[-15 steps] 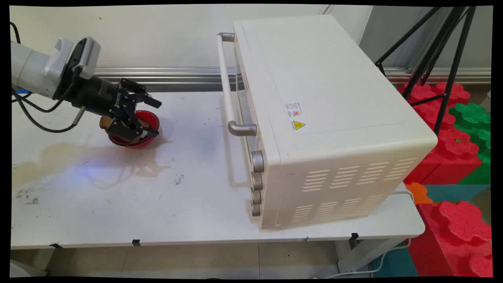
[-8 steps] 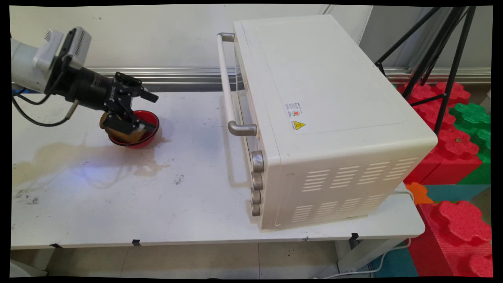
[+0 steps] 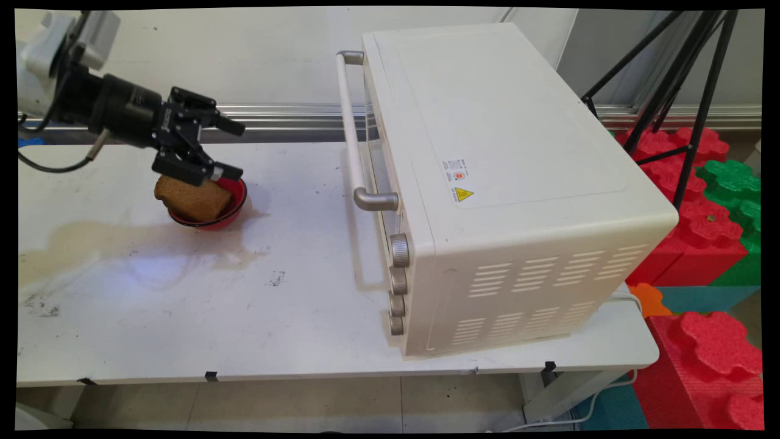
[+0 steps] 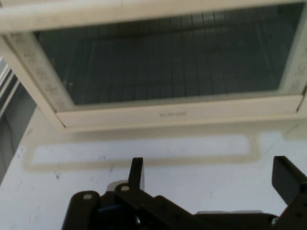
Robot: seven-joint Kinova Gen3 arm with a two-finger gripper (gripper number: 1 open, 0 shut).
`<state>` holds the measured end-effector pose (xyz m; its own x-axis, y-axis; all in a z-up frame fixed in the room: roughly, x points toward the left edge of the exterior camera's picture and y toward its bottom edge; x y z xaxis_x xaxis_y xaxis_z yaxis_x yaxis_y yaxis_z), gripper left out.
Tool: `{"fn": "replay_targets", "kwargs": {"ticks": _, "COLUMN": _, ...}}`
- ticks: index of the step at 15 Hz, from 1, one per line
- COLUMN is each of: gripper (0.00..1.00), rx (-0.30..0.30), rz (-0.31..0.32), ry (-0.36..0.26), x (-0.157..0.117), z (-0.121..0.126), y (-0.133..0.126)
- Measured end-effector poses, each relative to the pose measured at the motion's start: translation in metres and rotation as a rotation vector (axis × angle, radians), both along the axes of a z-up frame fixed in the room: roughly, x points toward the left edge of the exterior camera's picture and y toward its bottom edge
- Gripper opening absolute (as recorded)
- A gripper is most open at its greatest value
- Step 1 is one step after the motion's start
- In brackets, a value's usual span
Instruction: Open the oven
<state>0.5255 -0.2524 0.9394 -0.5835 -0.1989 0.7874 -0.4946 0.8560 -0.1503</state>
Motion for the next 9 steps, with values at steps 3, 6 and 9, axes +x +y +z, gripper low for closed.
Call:
{"fn": "replay_targets", "kwargs": {"ticks": 3, "gripper": 1.00, "rx": -0.011, "rz": 0.003, "ry": 0.036, "x": -0.004, "z": 0.012, "y": -0.001}}
{"fn": "replay_targets", "kwargs": {"ticks": 6, "gripper": 1.00, "rx": -0.023, "rz": 0.005, "ry": 0.071, "x": -0.009, "z": 0.023, "y": -0.004}}
{"fn": "replay_targets", "kwargs": {"ticks": 9, "gripper": 1.00, "rx": -0.041, "rz": 0.001, "ry": 0.103, "x": -0.016, "z": 0.033, "y": -0.010}}
